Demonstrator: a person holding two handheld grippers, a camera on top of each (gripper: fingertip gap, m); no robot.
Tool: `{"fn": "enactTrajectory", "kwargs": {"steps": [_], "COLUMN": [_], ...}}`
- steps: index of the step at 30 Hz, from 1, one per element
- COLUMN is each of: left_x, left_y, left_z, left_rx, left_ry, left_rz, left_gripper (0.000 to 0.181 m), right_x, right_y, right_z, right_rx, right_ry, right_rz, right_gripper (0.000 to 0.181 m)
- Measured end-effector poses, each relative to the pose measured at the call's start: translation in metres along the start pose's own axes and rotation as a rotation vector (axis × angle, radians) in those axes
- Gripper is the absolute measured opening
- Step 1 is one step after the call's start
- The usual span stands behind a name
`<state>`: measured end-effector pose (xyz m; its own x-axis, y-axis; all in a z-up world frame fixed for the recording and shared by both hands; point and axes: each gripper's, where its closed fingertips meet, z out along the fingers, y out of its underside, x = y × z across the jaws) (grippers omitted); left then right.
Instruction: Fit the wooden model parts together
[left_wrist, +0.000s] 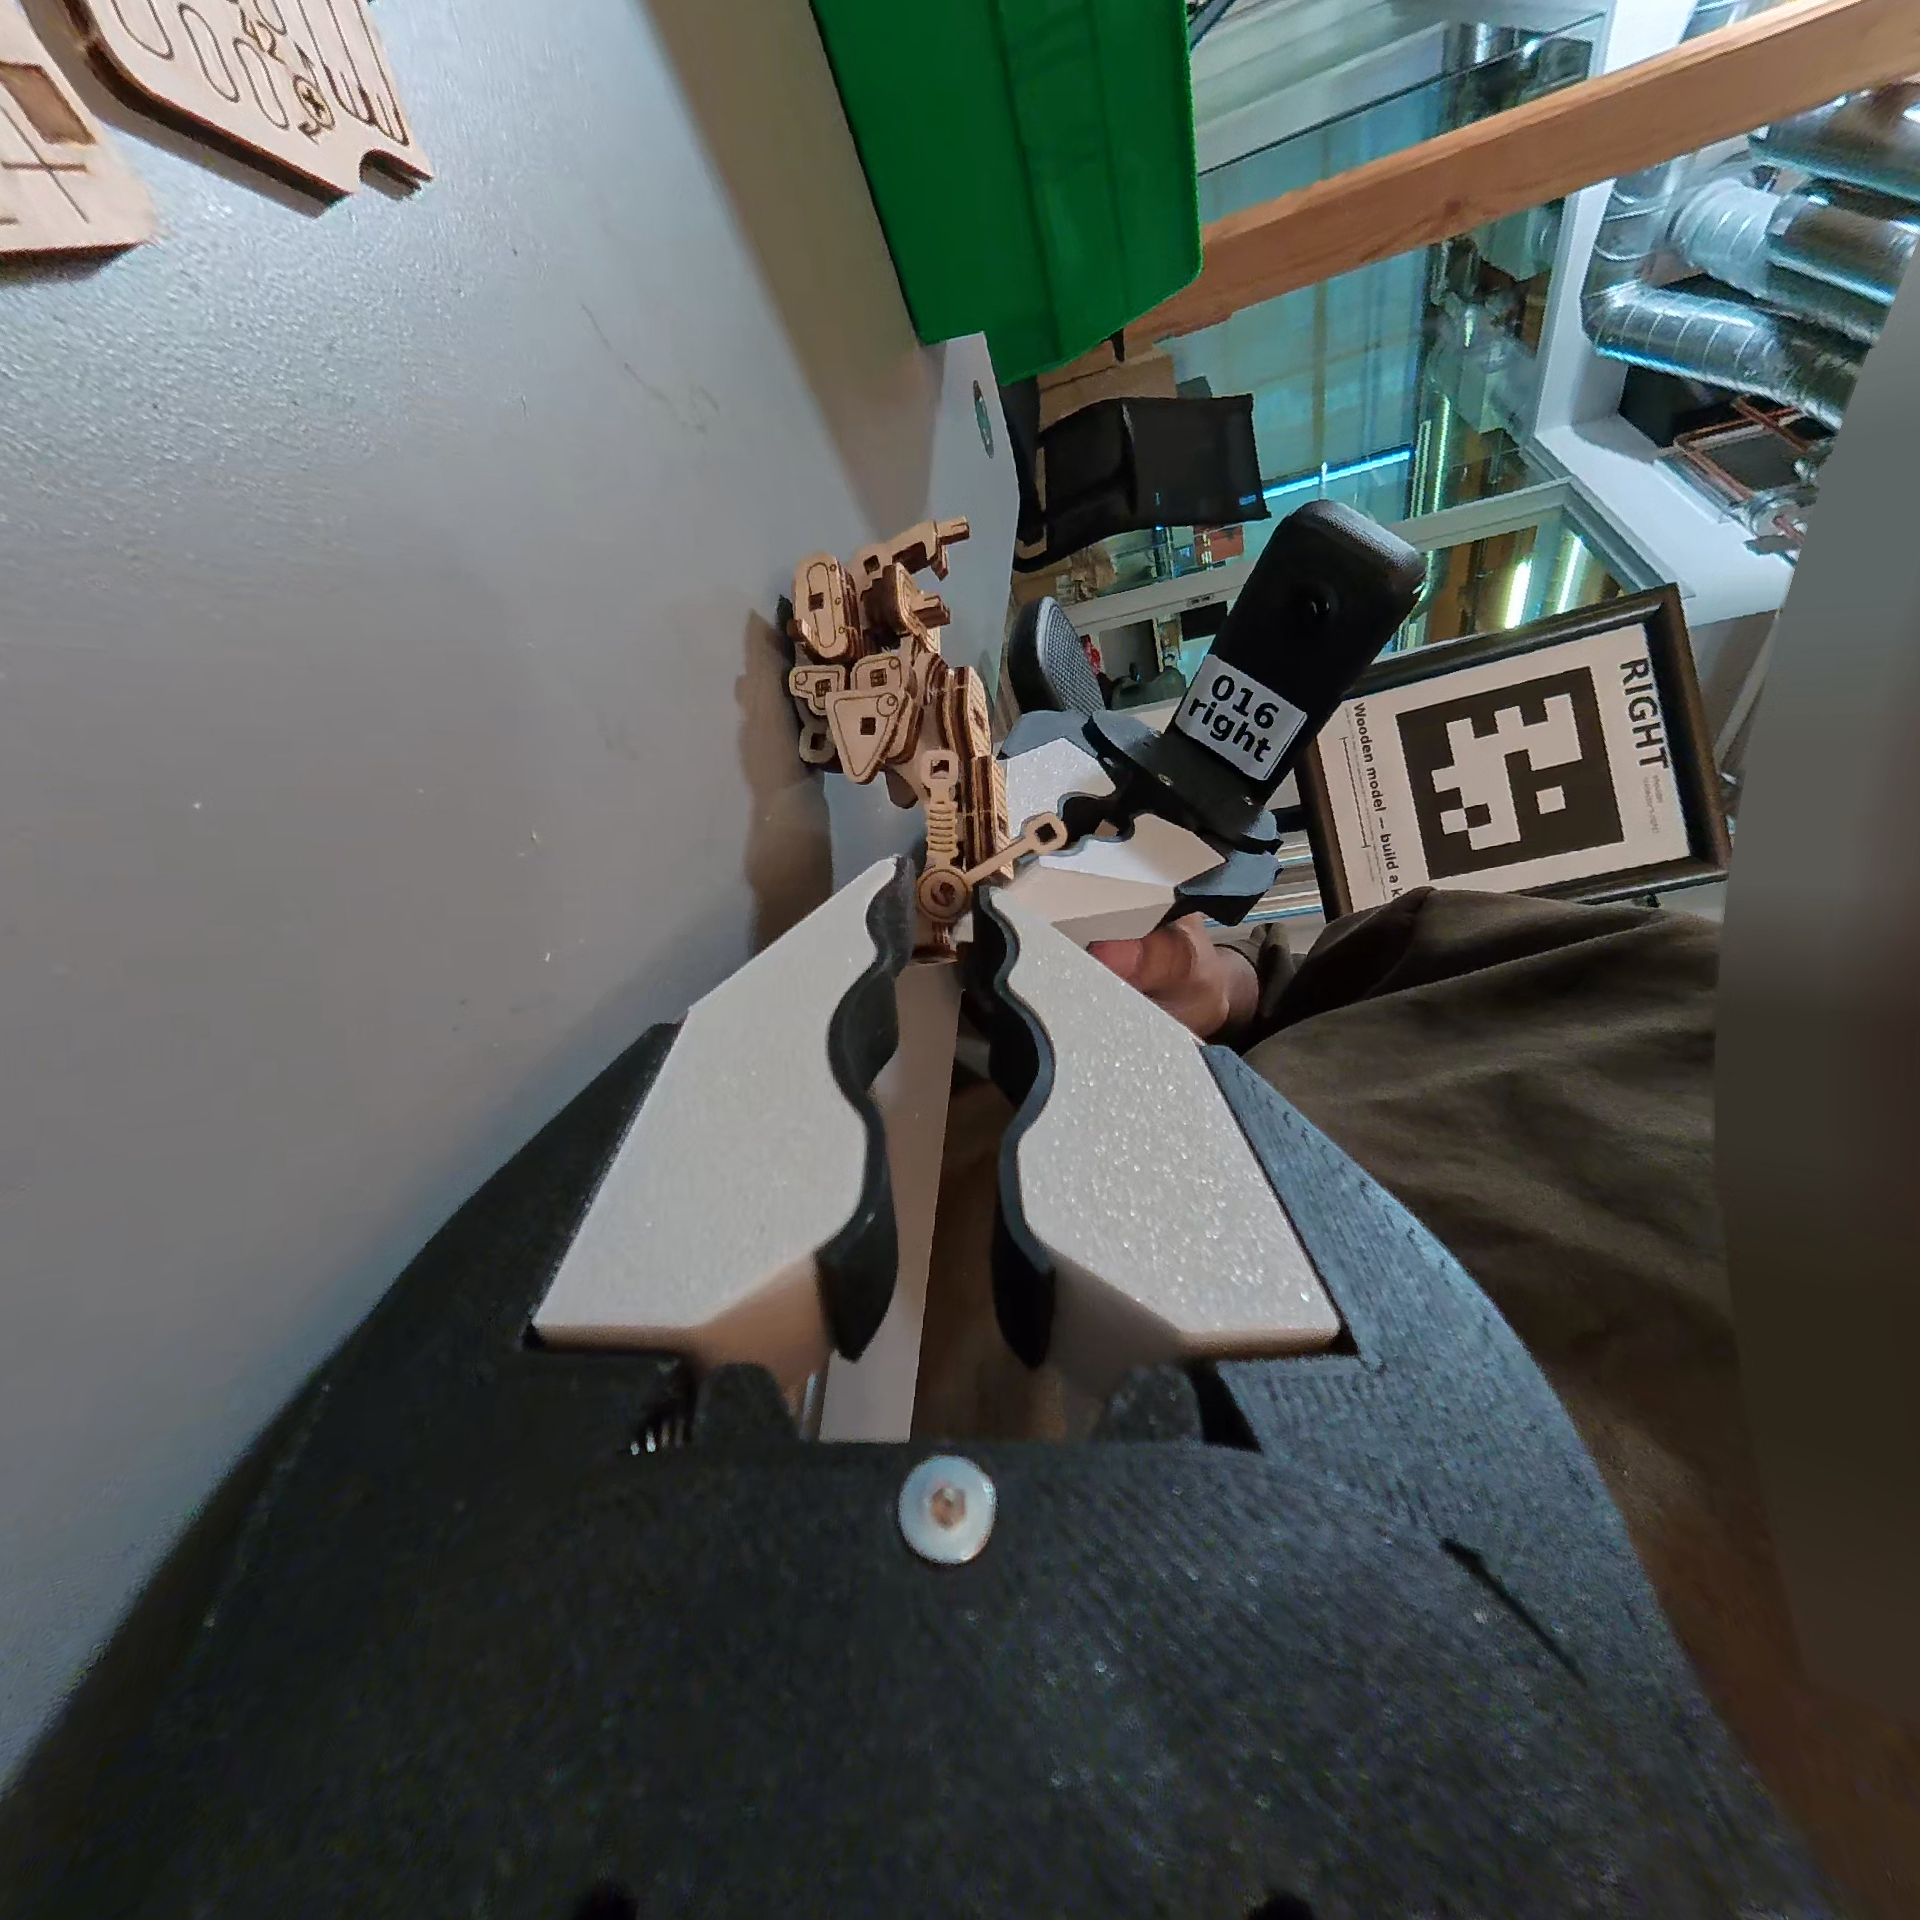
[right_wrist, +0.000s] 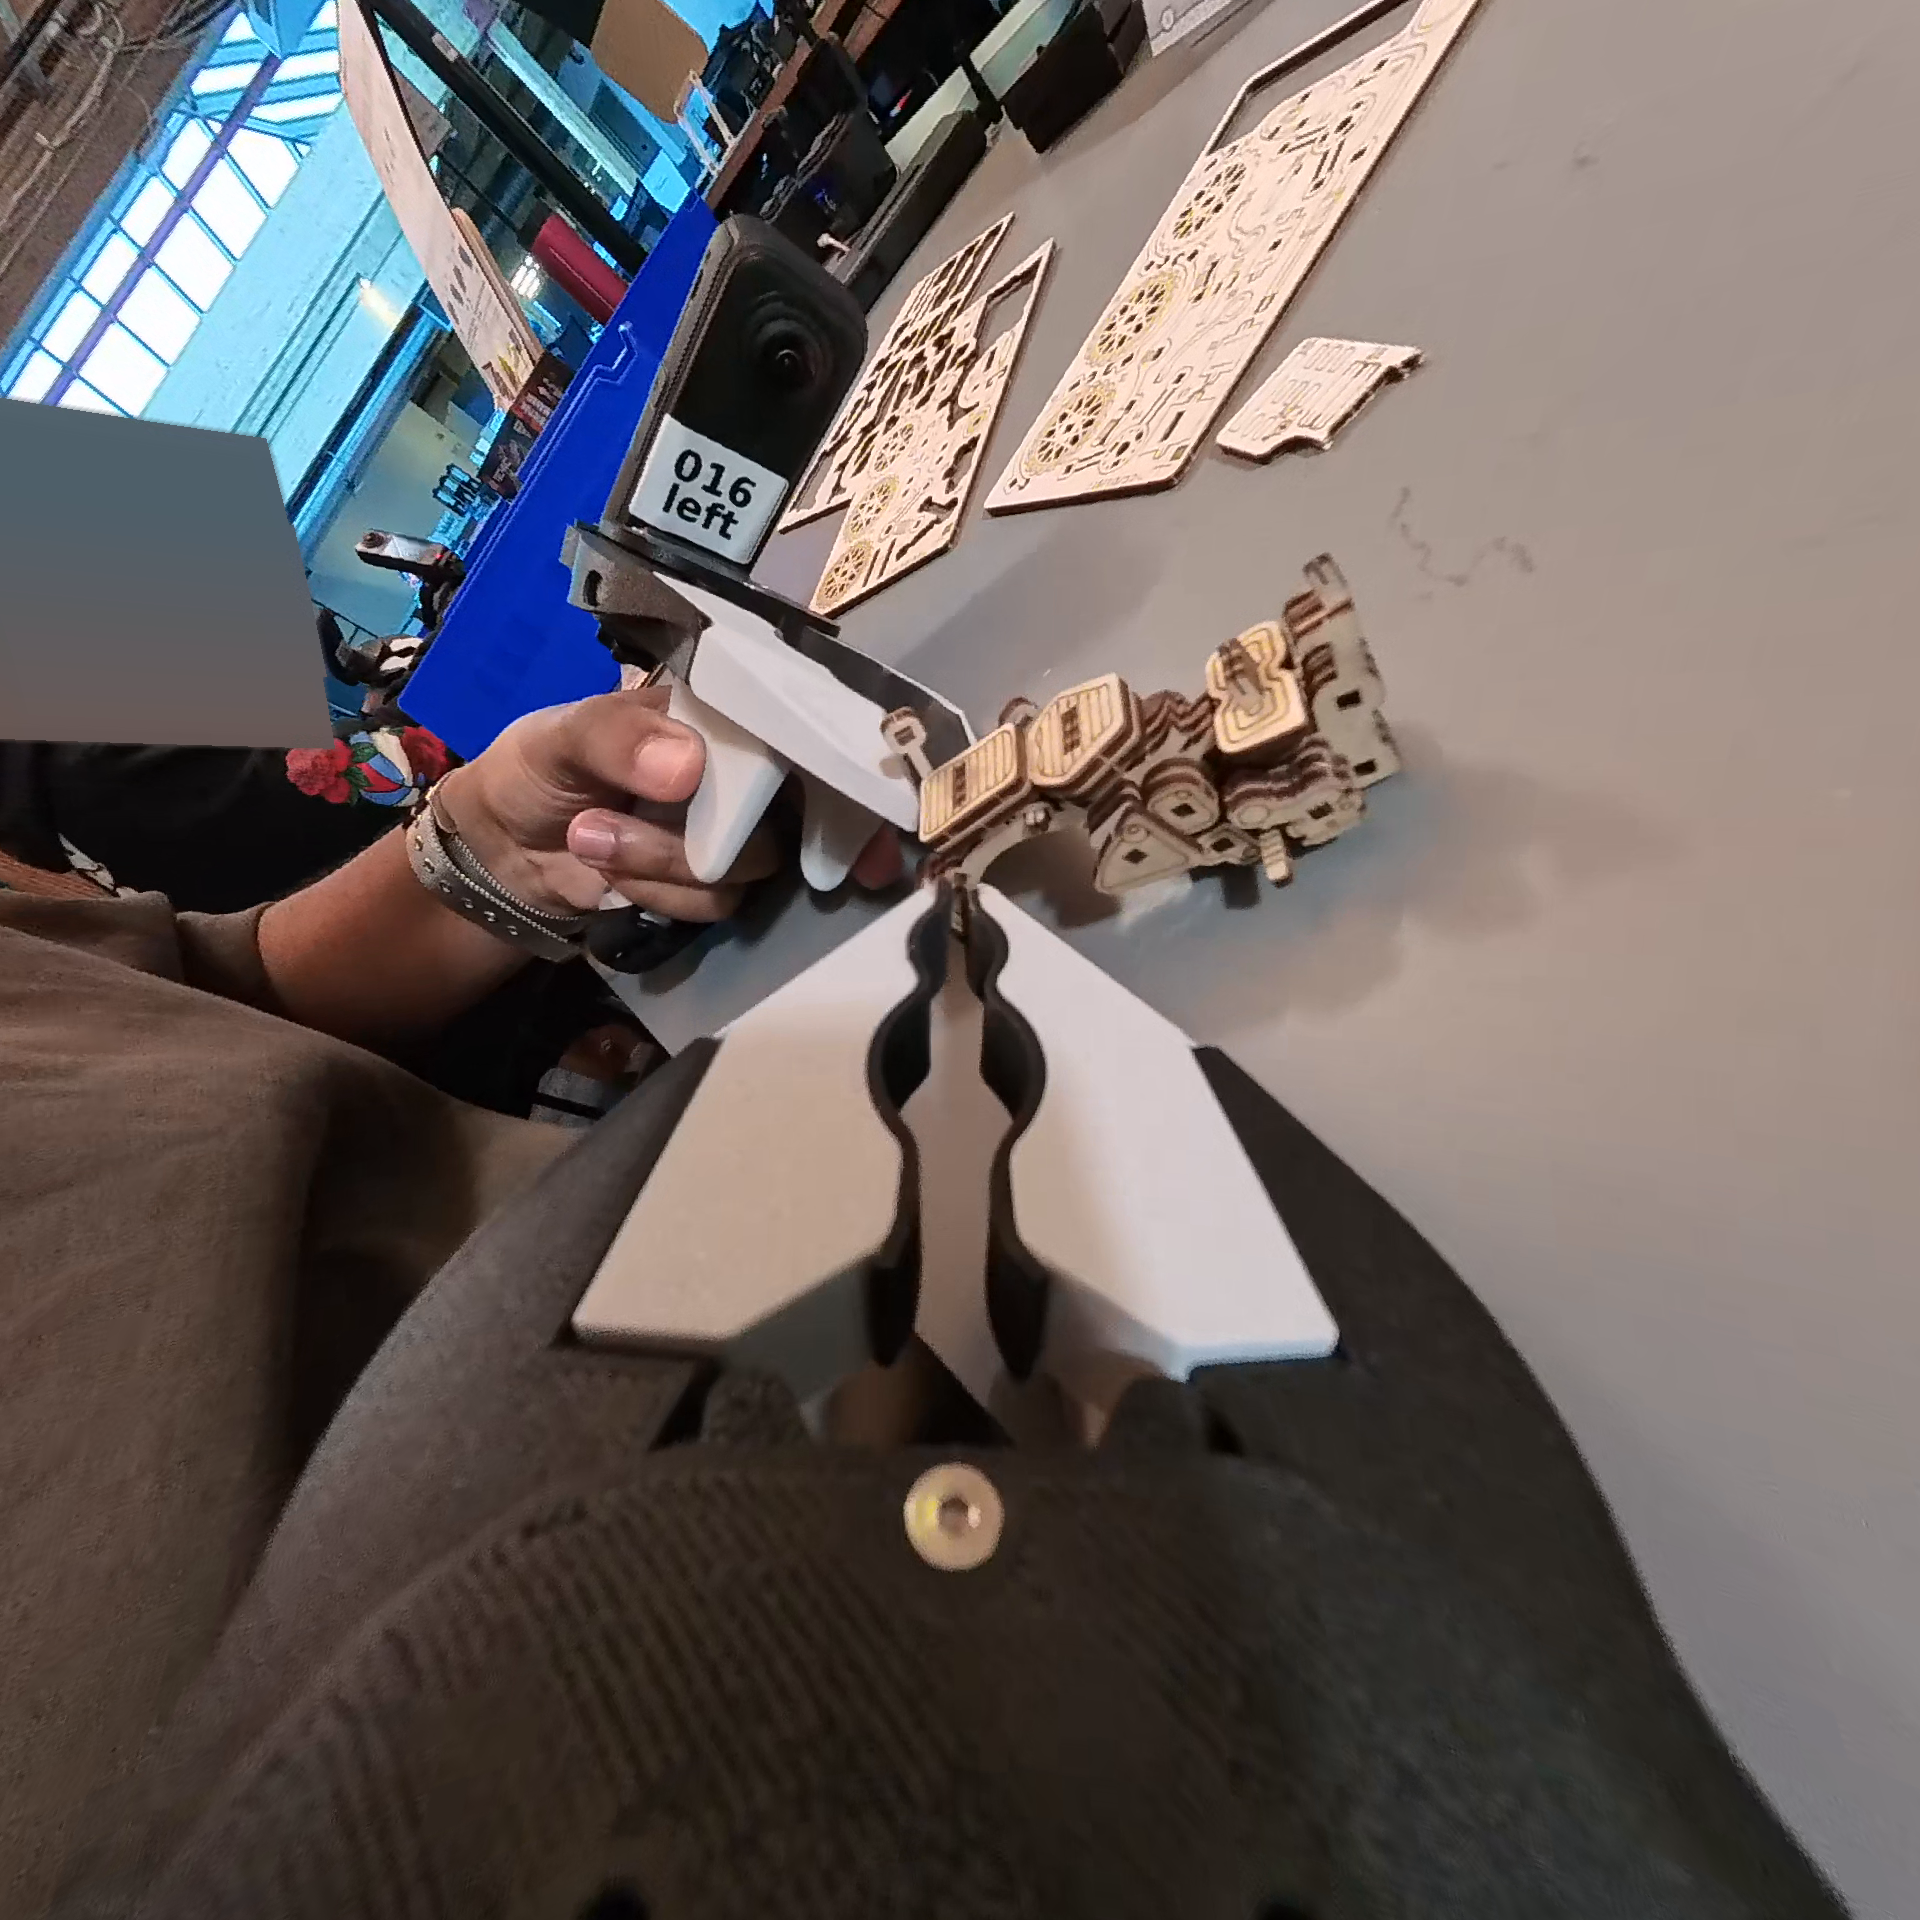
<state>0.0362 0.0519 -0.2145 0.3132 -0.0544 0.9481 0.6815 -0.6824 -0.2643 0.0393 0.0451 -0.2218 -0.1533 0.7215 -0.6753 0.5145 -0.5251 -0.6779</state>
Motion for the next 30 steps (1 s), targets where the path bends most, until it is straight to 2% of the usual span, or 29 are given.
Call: {"fn": "enactTrajectory", "kwargs": {"steps": [14,30], "left_x": [0.0008,0.0018], "left_y": [0.0012,0.0031], "left_z": [0.0008,0.0018], "left_rx": [-0.013,-0.030], "left_ry": [0.011,0.022], "left_rz": [-0.008,-0.015], "left_gripper": [0.009,0.009], "right_x": [0.0043,0.0042], "right_y": [-0.0052,-0.0029], "right_z": [-0.0024,-0.0011], "right_rx": [0.022,-0.009], "right_ry": [0.018,0.018], "right_rz": [0.011,-0.019], "right_gripper": [0.004,0.001]}}
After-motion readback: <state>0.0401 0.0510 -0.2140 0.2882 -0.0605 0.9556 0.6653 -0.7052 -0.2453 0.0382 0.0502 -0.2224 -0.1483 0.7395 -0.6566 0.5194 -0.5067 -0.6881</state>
